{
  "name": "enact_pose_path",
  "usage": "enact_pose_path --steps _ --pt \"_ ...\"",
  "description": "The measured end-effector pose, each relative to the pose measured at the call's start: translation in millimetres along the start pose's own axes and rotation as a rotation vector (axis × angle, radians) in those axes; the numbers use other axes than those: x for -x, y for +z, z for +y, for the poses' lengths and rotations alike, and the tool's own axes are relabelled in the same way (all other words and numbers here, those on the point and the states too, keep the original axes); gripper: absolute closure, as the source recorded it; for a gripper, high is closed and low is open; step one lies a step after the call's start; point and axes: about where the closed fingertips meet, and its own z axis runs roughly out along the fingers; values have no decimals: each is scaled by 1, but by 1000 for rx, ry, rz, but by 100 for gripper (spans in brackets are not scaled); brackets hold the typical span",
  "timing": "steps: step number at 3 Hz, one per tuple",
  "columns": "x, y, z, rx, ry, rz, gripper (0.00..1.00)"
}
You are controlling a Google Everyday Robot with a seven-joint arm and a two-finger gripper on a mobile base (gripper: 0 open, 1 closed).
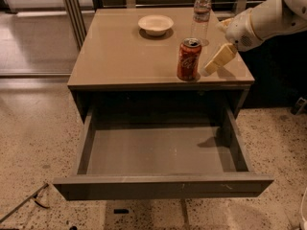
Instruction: Place coke can into top drawer
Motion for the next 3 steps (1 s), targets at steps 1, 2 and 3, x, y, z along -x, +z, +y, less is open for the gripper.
enact_pose_path --steps 1,2,3 --pt "9 26 7 52 13 -52 0" --pt "14 46 13 88 8 -84 0" --pt "22 62 16 111 -9 -110 0"
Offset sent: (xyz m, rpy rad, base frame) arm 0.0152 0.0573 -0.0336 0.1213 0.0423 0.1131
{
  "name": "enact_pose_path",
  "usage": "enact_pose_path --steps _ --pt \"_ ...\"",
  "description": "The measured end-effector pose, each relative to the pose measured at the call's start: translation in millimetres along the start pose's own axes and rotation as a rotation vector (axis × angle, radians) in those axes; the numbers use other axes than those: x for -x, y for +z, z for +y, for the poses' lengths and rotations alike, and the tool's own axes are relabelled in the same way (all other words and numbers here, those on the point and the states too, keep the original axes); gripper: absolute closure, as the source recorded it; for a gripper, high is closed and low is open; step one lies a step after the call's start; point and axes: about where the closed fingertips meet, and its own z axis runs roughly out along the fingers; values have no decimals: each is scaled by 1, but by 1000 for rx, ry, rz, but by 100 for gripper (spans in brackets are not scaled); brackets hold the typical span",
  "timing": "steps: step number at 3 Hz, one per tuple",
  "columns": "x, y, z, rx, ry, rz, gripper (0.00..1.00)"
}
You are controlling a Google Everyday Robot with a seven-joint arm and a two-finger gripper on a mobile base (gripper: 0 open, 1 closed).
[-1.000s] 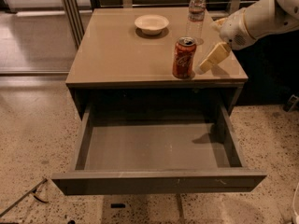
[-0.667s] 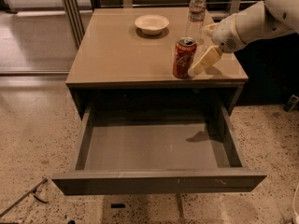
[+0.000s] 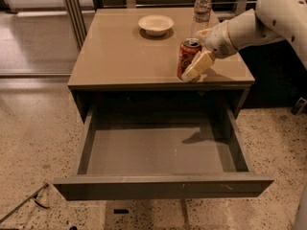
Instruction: Place coke can into top drawer
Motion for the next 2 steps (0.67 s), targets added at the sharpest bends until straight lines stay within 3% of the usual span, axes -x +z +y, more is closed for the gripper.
enact_pose_path --steps 2 --pt "8 9 2 13 -15 -12 42"
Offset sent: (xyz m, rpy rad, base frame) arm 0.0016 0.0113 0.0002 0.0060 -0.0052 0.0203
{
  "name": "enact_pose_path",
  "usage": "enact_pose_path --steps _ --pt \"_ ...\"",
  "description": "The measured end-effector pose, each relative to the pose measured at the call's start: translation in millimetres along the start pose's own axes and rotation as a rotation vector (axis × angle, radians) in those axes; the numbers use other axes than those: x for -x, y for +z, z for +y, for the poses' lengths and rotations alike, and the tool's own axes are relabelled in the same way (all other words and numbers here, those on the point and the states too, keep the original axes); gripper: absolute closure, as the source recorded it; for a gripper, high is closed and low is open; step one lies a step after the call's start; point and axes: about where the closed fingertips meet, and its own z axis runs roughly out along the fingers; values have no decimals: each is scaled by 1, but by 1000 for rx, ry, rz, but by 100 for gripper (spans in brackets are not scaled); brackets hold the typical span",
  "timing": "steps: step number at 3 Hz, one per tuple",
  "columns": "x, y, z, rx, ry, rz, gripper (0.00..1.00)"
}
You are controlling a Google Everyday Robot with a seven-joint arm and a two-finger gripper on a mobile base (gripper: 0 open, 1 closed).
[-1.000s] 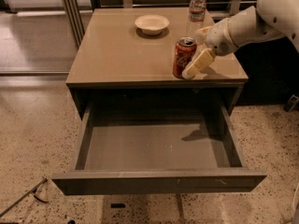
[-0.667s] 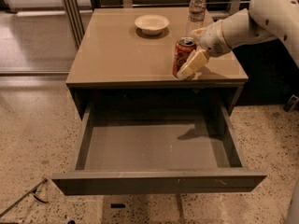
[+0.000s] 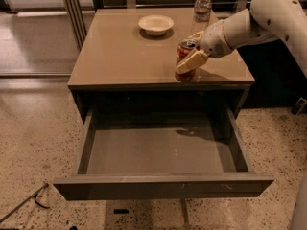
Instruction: Place coke can into top drawer
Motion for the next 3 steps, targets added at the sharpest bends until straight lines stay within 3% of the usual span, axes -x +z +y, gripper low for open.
enact_pose_path --steps 2,3 --pt "6 -29 36 15 -86 70 89" --pt "12 -52 63 22 -105 92 100"
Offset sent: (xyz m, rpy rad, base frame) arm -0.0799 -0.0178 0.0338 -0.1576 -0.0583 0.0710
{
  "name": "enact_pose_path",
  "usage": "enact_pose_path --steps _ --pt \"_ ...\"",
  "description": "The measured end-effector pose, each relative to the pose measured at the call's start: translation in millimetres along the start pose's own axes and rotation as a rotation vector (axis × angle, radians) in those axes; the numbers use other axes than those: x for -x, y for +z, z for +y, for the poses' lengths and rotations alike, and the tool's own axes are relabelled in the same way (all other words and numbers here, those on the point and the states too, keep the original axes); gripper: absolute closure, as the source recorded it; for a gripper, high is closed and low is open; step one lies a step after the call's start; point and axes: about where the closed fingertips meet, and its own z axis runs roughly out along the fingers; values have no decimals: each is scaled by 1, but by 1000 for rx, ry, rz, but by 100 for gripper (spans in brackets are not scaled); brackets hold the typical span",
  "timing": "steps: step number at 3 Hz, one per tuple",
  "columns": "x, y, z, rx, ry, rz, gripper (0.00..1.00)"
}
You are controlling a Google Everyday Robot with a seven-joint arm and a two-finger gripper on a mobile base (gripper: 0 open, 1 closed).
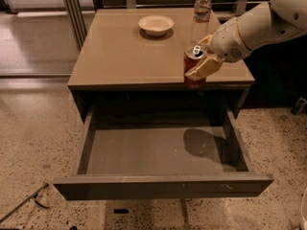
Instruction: Place coke can into top drawer
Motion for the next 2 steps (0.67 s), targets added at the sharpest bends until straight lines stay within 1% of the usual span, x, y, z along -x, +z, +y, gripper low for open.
enact_pose_path --steps 1,2 --pt "9 -23 35 25 57 -20 100" --pt "8 -25 37 25 62 -20 100"
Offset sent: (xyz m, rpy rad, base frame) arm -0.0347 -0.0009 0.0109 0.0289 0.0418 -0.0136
